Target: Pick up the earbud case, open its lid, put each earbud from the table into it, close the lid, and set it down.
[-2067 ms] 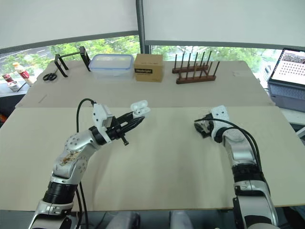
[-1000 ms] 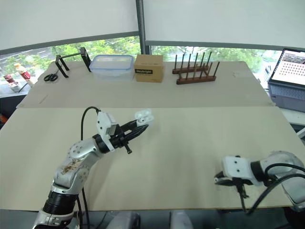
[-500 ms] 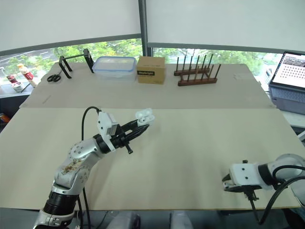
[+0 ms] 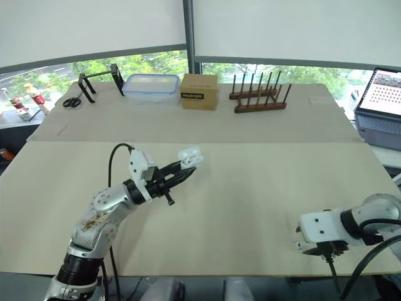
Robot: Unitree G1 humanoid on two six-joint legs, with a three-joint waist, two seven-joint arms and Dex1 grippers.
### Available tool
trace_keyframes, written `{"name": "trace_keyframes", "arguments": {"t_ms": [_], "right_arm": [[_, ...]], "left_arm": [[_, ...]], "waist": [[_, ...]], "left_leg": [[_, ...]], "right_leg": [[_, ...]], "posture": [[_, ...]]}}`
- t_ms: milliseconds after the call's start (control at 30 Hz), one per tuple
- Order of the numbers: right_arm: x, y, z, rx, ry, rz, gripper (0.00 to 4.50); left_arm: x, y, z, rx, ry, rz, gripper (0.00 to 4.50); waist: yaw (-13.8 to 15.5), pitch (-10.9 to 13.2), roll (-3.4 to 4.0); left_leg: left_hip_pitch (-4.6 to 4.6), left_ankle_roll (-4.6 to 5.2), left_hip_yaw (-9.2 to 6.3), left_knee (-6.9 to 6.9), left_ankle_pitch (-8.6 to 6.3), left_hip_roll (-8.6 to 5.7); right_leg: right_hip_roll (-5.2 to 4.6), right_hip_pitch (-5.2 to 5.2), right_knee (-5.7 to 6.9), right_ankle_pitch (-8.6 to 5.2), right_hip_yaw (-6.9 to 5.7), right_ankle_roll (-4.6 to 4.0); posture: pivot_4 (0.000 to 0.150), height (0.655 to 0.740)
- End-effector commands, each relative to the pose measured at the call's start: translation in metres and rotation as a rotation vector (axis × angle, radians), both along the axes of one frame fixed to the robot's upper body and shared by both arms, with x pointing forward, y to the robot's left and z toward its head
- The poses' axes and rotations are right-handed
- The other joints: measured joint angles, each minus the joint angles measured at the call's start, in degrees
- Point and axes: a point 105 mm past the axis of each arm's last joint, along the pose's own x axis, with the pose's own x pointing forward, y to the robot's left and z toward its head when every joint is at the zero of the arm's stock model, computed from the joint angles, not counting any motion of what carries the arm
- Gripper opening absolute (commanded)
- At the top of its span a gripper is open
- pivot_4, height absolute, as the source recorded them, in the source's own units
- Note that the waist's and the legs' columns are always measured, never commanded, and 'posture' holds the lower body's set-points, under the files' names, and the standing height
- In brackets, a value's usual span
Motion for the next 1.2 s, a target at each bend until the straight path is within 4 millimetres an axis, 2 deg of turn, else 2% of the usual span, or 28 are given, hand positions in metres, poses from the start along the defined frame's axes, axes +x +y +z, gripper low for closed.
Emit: {"name": "trace_keyframes", "arguments": {"t_ms": [33, 200, 667, 700, 900, 1033, 1133, 1200], "right_arm": [[0.003, 0.007, 0.004, -0.047, -0.044, -0.033, 2.73], [0.002, 0.017, -0.005, -0.078, -0.029, -0.062, 2.73], [0.004, 0.017, -0.013, -0.121, 0.004, -0.079, 2.73], [0.003, 0.016, -0.014, -0.126, 0.008, -0.081, 2.19], [0.002, 0.017, -0.015, -0.125, 0.008, -0.082, 0.33], [0.007, 0.023, -0.009, -0.100, -0.034, -0.064, 0.33], [0.015, 0.033, 0.004, -0.055, -0.094, -0.027, 0.33], [0.028, 0.050, 0.019, 0.041, -0.168, -0.001, 0.33]], "left_arm": [[-0.004, -0.004, 0.009, -0.022, -0.040, -0.025, 0.56], [-0.005, -0.004, 0.007, -0.019, -0.037, -0.029, 0.56], [-0.006, -0.001, 0.003, -0.010, -0.032, -0.021, 0.56], [-0.006, -0.001, 0.003, -0.010, -0.032, -0.021, 0.56], [-0.006, 0.000, 0.005, -0.009, -0.034, -0.022, 0.56], [-0.005, 0.000, 0.006, -0.008, -0.035, -0.023, 0.56], [-0.005, 0.000, 0.007, -0.009, -0.037, -0.023, 0.56], [-0.004, -0.001, 0.008, -0.013, -0.042, -0.025, 0.56]], "waist": [[0.1, 0.0, 0.00], [0.1, 0.0, 0.00], [0.1, 0.0, 0.00], [0.1, 0.0, 0.00], [-0.1, 0.0, -0.04], [-0.3, 0.0, -0.05], [-0.6, 0.0, -0.05], [-0.9, 0.0, -0.05]], "left_leg": [[-0.01, 0.00, 0.01, 0.00, 0.00, -0.01], [-0.02, 0.00, 0.03, 0.00, 0.00, -0.01], [-0.02, 0.00, 0.06, 0.00, 0.00, -0.01], [-0.02, 0.00, 0.05, 0.00, 0.00, -0.01], [0.00, 0.00, 0.05, 0.00, 0.00, 0.00], [-0.01, 0.00, 0.04, 0.00, 0.00, 0.01], [-0.01, 0.00, 0.04, 0.00, 0.00, 0.01], [-0.01, 0.00, 0.02, 0.00, 0.00, 0.01]], "right_leg": [[0.00, -0.01, 0.00, 0.00, 0.00, 0.00], [-0.01, -0.01, -0.02, 0.00, 0.00, 0.00], [0.00, -0.02, -0.04, -0.01, -0.01, 0.01], [-0.01, -0.02, -0.04, -0.01, -0.01, 0.00], [0.00, 0.01, -0.04, 0.00, -0.01, 0.00], [0.01, 0.00, -0.05, 0.00, -0.01, 0.00], [0.01, 0.00, -0.05, 0.00, -0.01, 0.00], [0.00, -0.02, -0.03, -0.01, -0.01, 0.00]], "posture": [[0.150, 0.7400], [0.150, 0.7400], [0.150, 0.7400], [0.150, 0.7400], [0.150, 0.7400], [0.150, 0.7400], [0.150, 0.7400], [0.150, 0.7400]]}}
